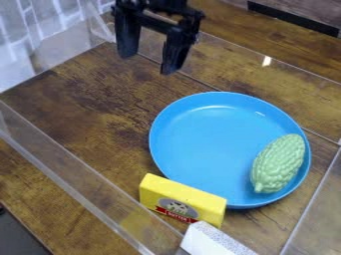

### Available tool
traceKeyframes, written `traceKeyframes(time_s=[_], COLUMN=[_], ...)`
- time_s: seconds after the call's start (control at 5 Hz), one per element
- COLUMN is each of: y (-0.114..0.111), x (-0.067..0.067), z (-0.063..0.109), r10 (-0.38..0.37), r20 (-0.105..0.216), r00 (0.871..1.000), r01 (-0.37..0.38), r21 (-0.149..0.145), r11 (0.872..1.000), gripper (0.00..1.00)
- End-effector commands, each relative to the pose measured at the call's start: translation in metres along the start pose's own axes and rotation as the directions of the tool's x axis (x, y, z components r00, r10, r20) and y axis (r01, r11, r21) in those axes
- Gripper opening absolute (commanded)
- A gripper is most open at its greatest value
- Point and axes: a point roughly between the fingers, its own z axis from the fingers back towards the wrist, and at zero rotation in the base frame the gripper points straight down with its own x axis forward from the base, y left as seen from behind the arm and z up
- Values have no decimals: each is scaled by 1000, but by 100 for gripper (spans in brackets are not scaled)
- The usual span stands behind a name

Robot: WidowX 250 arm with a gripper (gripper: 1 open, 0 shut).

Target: Put the green object in the blue tray

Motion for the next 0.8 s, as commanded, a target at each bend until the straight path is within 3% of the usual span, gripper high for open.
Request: traceKeyframes(time_s=[0.0, 0.4, 0.6], y=[-12, -22, -41], x=[3, 3, 7], z=[3, -19, -27], r10=[-72, -158, -246], r20=[53, 34, 38], r00=[996, 987, 968], r01=[72, 158, 247], r21=[-2, -4, -2], r11=[997, 987, 969], gripper=[100, 100, 0])
